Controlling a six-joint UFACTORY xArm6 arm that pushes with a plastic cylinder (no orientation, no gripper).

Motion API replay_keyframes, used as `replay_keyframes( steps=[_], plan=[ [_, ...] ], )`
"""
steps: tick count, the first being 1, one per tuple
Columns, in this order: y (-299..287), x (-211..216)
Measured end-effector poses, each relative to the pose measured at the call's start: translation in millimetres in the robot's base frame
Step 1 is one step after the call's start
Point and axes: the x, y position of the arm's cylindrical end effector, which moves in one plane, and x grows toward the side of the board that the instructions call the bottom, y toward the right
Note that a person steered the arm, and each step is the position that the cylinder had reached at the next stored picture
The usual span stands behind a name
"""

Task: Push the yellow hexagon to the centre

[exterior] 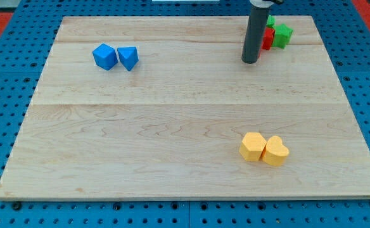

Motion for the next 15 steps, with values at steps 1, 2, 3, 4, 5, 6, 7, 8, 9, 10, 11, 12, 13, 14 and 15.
replay_keyframes(
  steps=[1,2,3,4,5,6,7,8,9,10,11,12,13,14,15],
  plan=[
    [-4,1],
    [-37,10],
    [-56,14],
    [-56,58],
    [-8,109],
    [59,165],
    [52,233],
    [-6,242],
    [-43,185],
    [-126,156],
    [-138,197],
    [-184,182],
    [-143,141],
    [-125,105],
    [-94,129]
  ],
)
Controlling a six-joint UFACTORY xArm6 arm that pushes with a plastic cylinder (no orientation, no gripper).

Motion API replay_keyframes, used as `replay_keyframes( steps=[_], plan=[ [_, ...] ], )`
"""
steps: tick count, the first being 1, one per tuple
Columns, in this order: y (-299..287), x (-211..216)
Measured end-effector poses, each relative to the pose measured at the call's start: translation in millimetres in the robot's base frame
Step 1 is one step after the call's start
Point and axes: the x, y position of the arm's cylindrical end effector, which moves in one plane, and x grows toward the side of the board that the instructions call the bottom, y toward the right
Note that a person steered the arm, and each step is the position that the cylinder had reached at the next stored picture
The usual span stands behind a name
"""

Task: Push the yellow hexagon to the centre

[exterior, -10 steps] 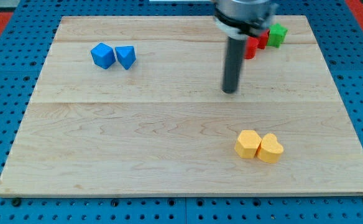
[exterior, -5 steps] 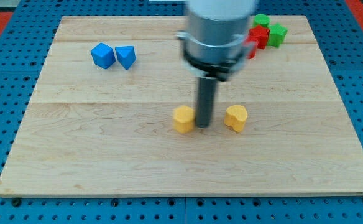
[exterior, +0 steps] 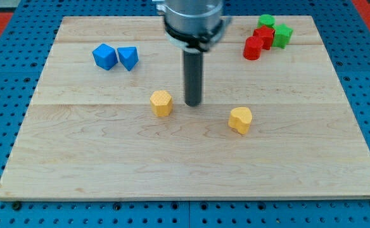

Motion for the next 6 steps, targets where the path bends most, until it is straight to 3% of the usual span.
replay_keyframes(
  steps=[1,2,3,4,5,6],
  plan=[
    [-66,22],
    [-90,30],
    [-127,8],
    [-59,-2],
    [-45,1],
    [-20,39]
  ],
)
